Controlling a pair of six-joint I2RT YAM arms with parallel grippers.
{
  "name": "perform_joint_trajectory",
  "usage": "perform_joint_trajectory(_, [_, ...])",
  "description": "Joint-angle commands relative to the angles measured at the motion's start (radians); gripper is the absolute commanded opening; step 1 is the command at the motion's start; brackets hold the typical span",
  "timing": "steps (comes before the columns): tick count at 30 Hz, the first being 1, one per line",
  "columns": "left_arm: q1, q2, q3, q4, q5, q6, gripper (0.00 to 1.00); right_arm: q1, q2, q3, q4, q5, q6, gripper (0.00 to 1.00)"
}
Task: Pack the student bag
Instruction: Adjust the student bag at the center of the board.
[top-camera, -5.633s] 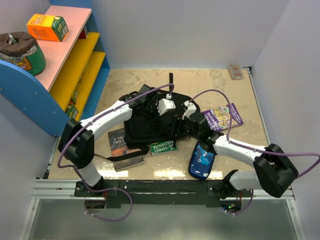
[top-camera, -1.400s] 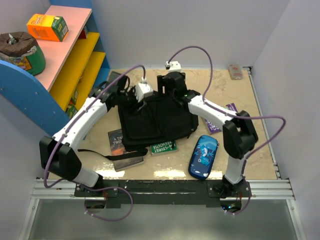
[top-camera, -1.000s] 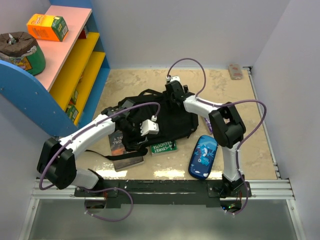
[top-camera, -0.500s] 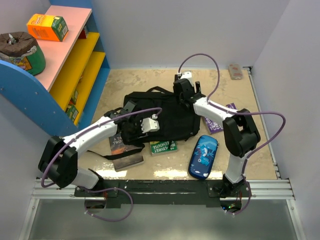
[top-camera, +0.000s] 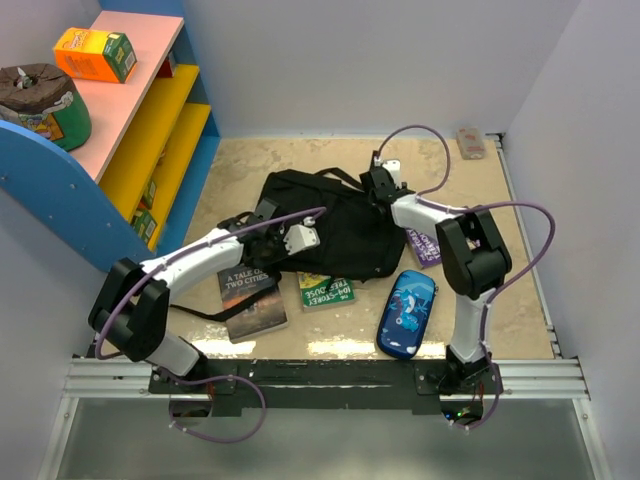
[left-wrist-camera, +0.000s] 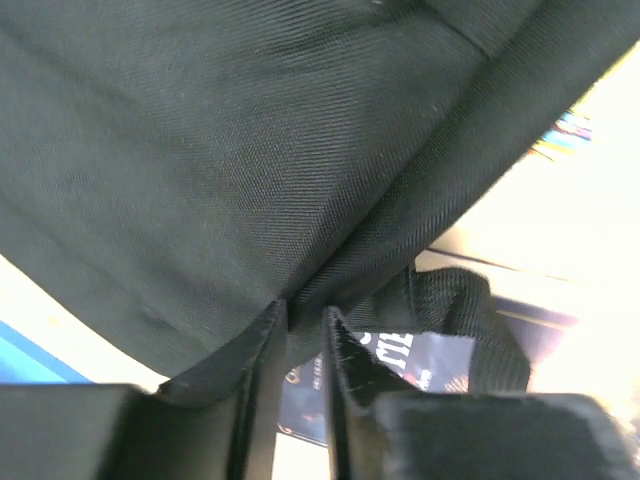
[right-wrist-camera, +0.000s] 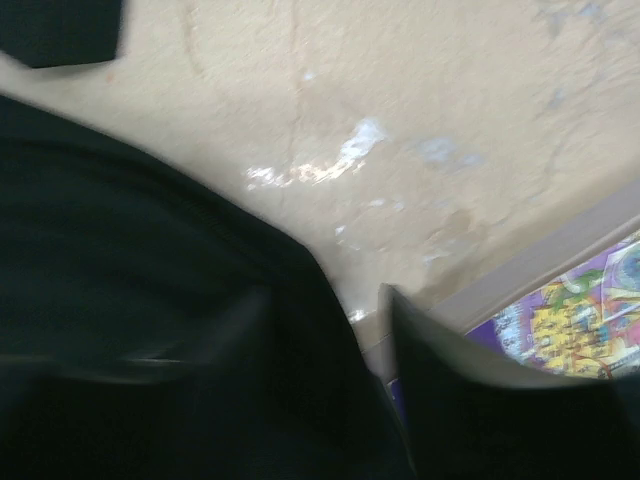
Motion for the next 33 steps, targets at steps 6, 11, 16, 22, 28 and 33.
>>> perform_joint_trajectory(6, [0.068,0.159,0.185,0.131,-0.034,-0.200,0.04,-0.009,-0.392,-0.252,0.116,-0.225,0.187,0.00])
perform_joint_trajectory(11, [0.109,0.271,0.336,0.140,0.010,-0.316,0.00,-0.009,-0.508,-0.247,0.070,-0.271,0.200,0.00])
perform_joint_trajectory(16, [0.212,0.398,0.578,0.100,0.044,-0.413,0.00,0.007,-0.568,-0.322,0.071,-0.404,0.239,0.00])
perform_joint_trajectory(22, [0.244,0.504,0.796,0.045,0.067,-0.436,0.00,0.175,-0.594,-0.370,0.073,-0.395,0.314,0.00])
perform_joint_trajectory(28, [0.246,0.498,0.825,0.012,0.078,-0.444,0.10,0.264,-0.598,-0.373,0.044,-0.352,0.352,0.00])
perform_joint_trajectory(33, [0.238,0.364,0.602,0.024,0.232,-0.285,0.18,0.255,-0.521,-0.356,-0.041,-0.229,0.351,0.00])
